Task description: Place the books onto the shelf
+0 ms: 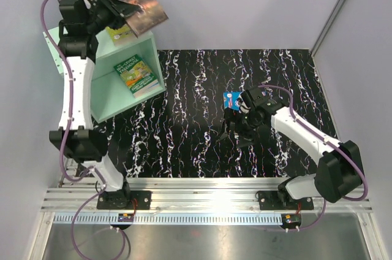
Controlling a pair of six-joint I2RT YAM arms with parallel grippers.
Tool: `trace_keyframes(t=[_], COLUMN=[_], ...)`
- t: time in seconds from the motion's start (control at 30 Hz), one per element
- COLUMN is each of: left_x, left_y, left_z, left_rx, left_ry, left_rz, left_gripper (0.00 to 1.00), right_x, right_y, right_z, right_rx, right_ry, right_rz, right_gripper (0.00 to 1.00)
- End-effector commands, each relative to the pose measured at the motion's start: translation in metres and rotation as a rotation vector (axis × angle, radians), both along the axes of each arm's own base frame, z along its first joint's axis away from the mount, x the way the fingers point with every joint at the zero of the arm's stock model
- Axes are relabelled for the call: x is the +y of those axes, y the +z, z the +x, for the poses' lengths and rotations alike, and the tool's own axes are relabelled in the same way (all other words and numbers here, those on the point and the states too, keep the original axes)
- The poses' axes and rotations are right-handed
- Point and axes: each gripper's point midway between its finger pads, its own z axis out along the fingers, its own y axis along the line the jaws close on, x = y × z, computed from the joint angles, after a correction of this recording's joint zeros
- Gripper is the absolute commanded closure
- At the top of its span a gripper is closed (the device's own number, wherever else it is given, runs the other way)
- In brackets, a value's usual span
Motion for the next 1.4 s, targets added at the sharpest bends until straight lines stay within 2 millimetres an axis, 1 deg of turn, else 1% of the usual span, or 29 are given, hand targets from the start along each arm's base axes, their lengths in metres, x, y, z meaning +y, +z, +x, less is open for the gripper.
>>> trace_keyframes(t=[0.0,0.03,0.07,0.1,0.13,0.17,0.2,0.23,0.27,0.33,0.4,0.5,0.6,0.7,0.73,0.77,0.8,0.83,0.93,1.03,1.07,1.13,1.17,1.23,1.33,1.37], left_x=[0.021,0.034,0.040,0.041,0.043,0.053,0.055,0.060,0.061,0.065,0.063,0.060,0.062,0.068,0.073,0.076,0.080,0.087,0.096,0.098,0.099,0.101,0.103,0.105,0.107,0.107], left_y=[0.112,0.091,0.087,0.091,0.101,0.084,0.082,0.065,0.065,0.051,0.041,0.036,0.037,0.042,0.044,0.042,0.035,0.033,0.023,0.011,0.003,-0.004,-0.011,-0.018,-0.022,-0.019], left_z=[0.000,0.033,0.045,0.045,0.043,0.054,0.054,0.062,0.054,0.052,0.045,0.035,0.026,0.018,0.015,0.014,0.014,0.011,0.005,0.002,0.003,0.003,0.005,0.009,0.013,0.013], left_rx=[-0.365,-0.298,-0.281,-0.291,-0.317,-0.249,-0.254,-0.204,-0.201,-0.154,-0.110,-0.071,-0.045,-0.039,-0.044,-0.034,0.013,0.010,0.053,0.096,0.142,0.157,0.192,0.210,0.226,0.218], left_ry=[-0.085,-0.077,-0.084,-0.121,-0.144,-0.174,-0.195,-0.195,-0.206,-0.206,-0.246,-0.293,-0.311,-0.315,-0.306,-0.301,-0.287,-0.268,-0.239,-0.234,-0.220,-0.200,-0.177,-0.152,-0.143,-0.143], left_rz=[-0.166,-0.206,-0.223,-0.230,-0.245,-0.304,-0.311,-0.323,-0.295,-0.268,-0.263,-0.252,-0.257,-0.260,-0.251,-0.248,-0.264,-0.247,-0.246,-0.241,-0.257,-0.238,-0.250,-0.248,-0.260,-0.258], left_gripper=[1.00,1.00,1.00,1.00,1.00,1.00,1.00,1.00,1.00,1.00,1.00,1.00,1.00,1.00,1.00,1.00,1.00,1.00,1.00,1.00,1.00,1.00,0.96,0.96,0.93,0.93], right_x=[-0.005,-0.007,-0.007,-0.007,-0.008,-0.009,-0.009,-0.010,-0.011,-0.011,-0.011,-0.009,-0.004,0.000,0.001,0.002,0.002,0.002,0.002,0.001,0.001,0.000,-0.001,-0.001,-0.001,-0.001], right_y=[0.000,-0.001,-0.001,0.000,-0.001,-0.002,-0.002,-0.003,-0.004,-0.005,-0.007,-0.012,-0.016,-0.019,-0.019,-0.020,-0.020,-0.020,-0.020,-0.021,-0.019,-0.020,-0.021,-0.021,-0.022,-0.022], right_z=[0.001,0.001,0.003,0.004,0.005,0.007,0.007,0.009,0.009,0.012,0.014,0.017,0.019,0.020,0.020,0.021,0.020,0.020,0.019,0.016,0.016,0.013,0.012,0.009,0.007,0.007], right_rx=[-0.026,-0.027,-0.030,-0.032,-0.028,-0.031,-0.030,-0.029,-0.026,-0.025,-0.019,-0.003,0.013,0.027,0.029,0.034,0.036,0.036,0.036,0.037,0.030,0.030,0.030,0.031,0.032,0.033], right_ry=[0.016,0.015,0.018,0.020,0.017,0.018,0.018,0.014,0.012,0.006,0.003,0.008,0.015,0.021,0.021,0.023,0.026,0.026,0.027,0.031,0.031,0.034,0.034,0.037,0.039,0.038], right_rz=[-0.031,-0.037,-0.041,-0.042,-0.050,-0.054,-0.054,-0.058,-0.060,-0.060,-0.059,-0.057,-0.044,-0.028,-0.026,-0.023,-0.020,-0.018,-0.015,-0.013,-0.010,-0.009,-0.009,-0.005,0.000,0.002], right_gripper=[0.00,0.00,0.00,0.00,0.00,0.00,0.00,0.00,0.00,0.00,0.00,0.00,0.01,0.01,0.01,0.01,0.02,0.02,0.02,0.02,0.02,0.02,0.01,0.02,0.01,0.01])
